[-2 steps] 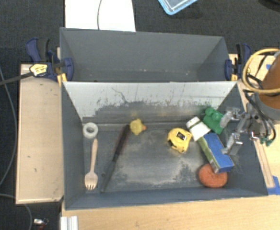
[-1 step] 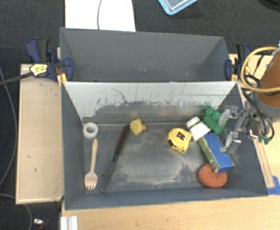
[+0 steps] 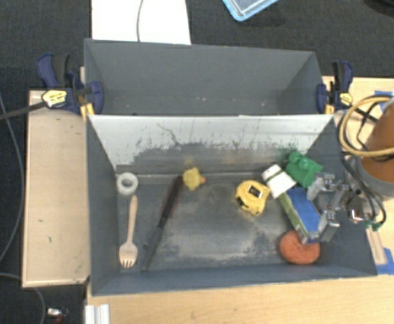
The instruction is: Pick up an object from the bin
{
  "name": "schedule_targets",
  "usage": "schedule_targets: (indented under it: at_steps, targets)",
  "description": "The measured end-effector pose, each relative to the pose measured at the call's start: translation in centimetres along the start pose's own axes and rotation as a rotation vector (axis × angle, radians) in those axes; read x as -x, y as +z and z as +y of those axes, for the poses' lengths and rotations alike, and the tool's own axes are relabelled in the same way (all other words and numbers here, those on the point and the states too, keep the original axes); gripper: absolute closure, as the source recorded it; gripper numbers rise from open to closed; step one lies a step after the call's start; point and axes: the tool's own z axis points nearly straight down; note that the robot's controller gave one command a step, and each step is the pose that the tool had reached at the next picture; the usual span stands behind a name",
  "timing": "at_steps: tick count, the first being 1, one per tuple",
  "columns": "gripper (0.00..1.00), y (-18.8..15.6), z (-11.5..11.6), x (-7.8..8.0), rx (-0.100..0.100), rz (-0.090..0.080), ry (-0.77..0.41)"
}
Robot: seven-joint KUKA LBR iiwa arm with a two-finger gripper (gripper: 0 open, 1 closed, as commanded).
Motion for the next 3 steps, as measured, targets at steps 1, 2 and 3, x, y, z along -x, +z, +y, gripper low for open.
schedule_targets:
  at_steps: [1,2,3]
  targets:
    - [0.0,-0.2,0.7,-0.9,0.001,-0.004,-0.089]
    - [0.0,6.3,1.0,-0.9,0.0,-0.007,-0.082]
    - [0.0,5.0,1.2,-0.5,0.0,-0.005,-0.152]
